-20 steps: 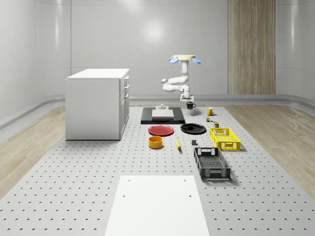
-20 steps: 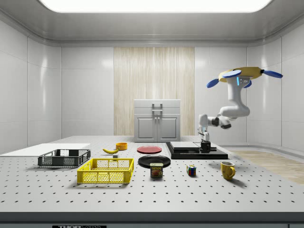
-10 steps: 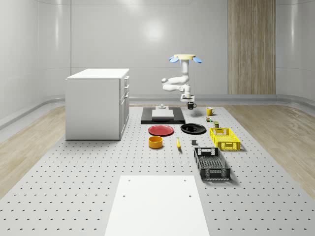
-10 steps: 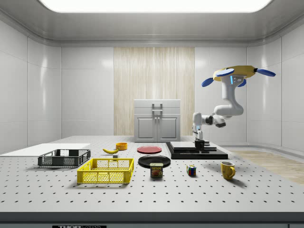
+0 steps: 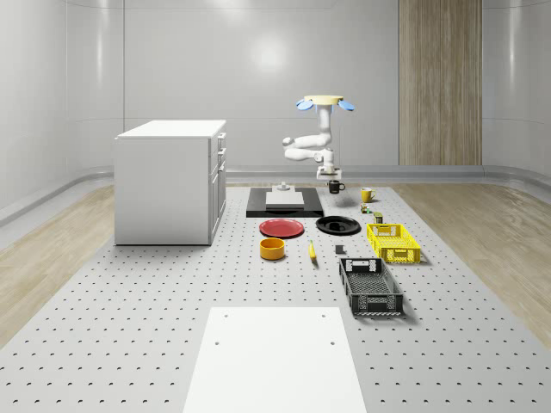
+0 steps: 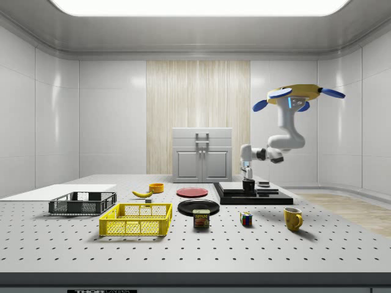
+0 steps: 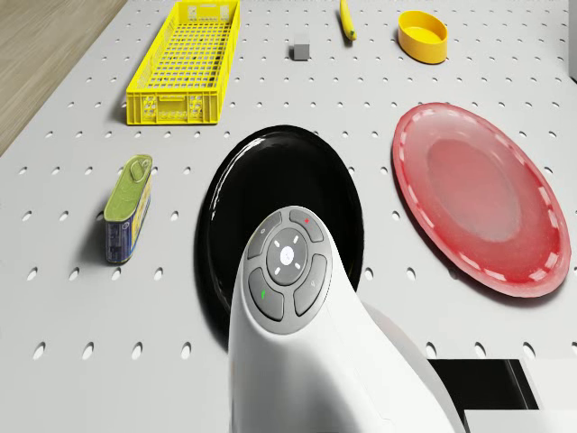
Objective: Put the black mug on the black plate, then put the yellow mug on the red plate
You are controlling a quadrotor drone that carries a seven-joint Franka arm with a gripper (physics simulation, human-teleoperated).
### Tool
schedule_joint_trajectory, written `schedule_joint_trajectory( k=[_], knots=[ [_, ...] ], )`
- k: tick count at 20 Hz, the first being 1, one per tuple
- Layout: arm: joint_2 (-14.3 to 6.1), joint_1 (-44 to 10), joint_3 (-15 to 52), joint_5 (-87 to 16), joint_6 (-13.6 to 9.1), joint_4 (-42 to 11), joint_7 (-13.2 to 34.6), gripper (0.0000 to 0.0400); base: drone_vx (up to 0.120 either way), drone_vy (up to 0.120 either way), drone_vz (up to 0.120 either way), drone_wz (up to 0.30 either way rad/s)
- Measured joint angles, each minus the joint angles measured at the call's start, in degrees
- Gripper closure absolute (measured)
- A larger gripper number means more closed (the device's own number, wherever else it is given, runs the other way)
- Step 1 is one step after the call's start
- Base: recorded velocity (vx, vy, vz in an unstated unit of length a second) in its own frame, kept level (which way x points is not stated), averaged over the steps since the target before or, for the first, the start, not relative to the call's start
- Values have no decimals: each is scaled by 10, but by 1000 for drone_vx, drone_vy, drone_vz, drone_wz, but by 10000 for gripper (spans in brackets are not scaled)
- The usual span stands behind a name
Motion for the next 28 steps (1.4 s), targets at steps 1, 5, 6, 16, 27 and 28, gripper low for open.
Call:
schedule_joint_trajectory(
  k=[1,5,6,16,27,28],
  knots=[
    [-1,0,0,0,1,0,0,300,120,0,0,0],
    [-4,-2,1,2,4,0,2,300,120,0,0,0],
    [-5,-2,1,3,5,0,2,300,120,0,0,0],
    [-13,-6,3,7,12,1,5,300,120,0,0,0],
    [-21,-9,5,10,20,2,7,300,120,-47,0,0],
    [-22,-9,5,11,20,2,8,300,120,0,0,0]
  ],
)
